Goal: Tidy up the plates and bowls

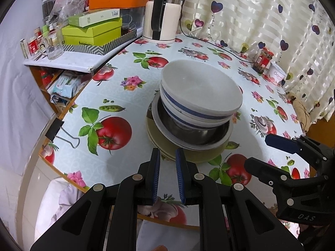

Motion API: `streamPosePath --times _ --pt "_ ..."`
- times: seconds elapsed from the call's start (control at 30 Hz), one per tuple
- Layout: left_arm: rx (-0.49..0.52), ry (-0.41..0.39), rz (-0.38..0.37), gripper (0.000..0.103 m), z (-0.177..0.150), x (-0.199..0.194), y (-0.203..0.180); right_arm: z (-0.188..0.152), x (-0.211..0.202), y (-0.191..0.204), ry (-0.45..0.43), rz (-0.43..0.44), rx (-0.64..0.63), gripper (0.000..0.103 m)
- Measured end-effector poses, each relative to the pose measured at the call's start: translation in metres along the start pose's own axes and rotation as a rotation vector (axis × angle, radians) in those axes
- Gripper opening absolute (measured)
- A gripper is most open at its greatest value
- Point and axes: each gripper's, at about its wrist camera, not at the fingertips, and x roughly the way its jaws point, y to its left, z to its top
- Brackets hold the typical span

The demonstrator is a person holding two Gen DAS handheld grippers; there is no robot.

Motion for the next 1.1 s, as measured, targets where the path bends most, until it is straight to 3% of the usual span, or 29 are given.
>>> streamPosePath --times 1.1 --pt "0.001 0.018 0.028 0.016 0.0016 0.008 0.0009 0.0028 0.0056 -0.0014 0.012 0.001 -0.004 0.071"
